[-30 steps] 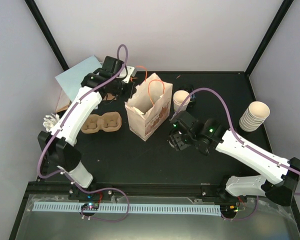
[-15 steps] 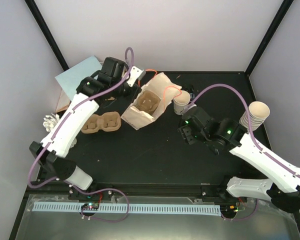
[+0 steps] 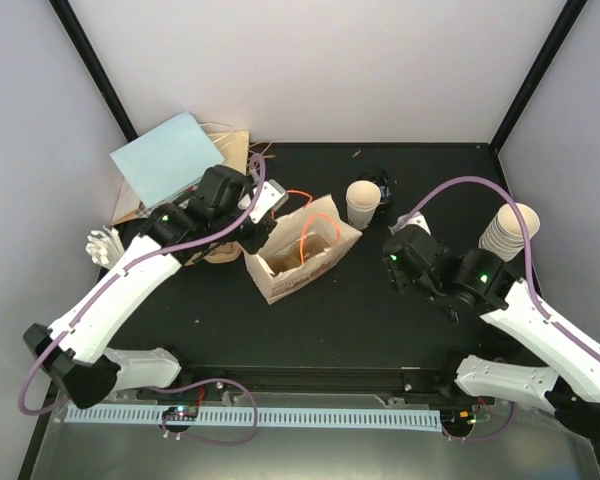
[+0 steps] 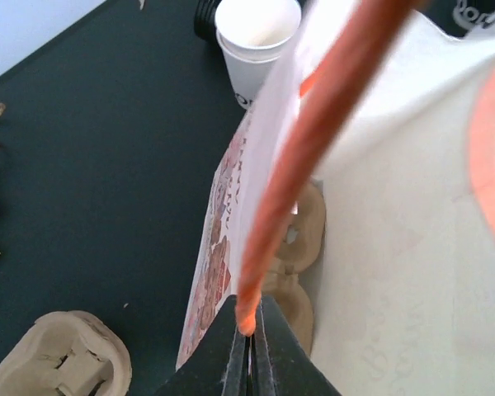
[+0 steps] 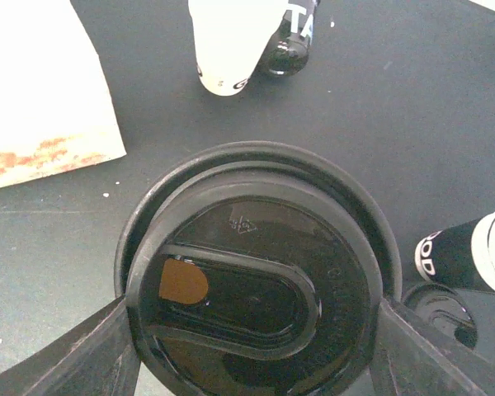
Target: Pack the takeout coffee
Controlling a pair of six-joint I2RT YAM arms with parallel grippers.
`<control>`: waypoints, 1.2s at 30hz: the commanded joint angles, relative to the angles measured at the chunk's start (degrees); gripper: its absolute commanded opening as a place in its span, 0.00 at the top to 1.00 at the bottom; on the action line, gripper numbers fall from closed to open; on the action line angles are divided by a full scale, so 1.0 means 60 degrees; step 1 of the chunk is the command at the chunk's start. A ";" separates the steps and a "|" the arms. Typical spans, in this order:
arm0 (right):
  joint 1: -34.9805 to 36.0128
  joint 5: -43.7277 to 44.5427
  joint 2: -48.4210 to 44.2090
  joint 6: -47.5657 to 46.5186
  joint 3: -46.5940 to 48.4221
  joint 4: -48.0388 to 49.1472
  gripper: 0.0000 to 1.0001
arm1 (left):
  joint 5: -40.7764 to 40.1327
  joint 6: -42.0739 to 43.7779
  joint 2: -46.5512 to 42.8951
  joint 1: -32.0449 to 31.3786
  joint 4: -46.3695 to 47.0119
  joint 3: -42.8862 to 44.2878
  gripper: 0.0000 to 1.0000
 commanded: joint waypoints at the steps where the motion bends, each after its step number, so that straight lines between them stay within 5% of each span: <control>1: -0.0050 0.0705 -0.0319 -0.0206 0.0457 -0.0110 0.44 | 0.0621 0.0239 -0.0888 -0.0153 0.0697 -0.0521 0.98; 8: -0.0050 0.0603 -0.1093 -0.1256 0.0887 0.0676 0.46 | 0.0250 0.0375 -0.1239 -0.0302 0.1123 -0.0890 0.98; 17: -0.0050 0.0409 -0.1760 -0.1769 0.0627 0.1778 0.46 | -0.1268 0.2153 0.0010 -0.0302 0.1379 0.0665 0.98; 21: -0.0050 0.0294 -0.1865 -0.1796 0.0570 0.1822 0.46 | -0.1869 0.2983 0.0019 -0.0312 0.1809 0.0348 0.99; 26: -0.0050 -0.0152 -0.2142 -0.2032 0.0292 0.2236 0.47 | -0.1090 0.3298 -0.0598 -0.0609 0.2475 -0.0738 0.98; 36: -0.0050 -0.2667 -0.2736 -0.2805 -0.0489 0.3351 0.50 | -0.0901 0.2138 -0.1329 -0.1305 0.2842 -0.2597 0.98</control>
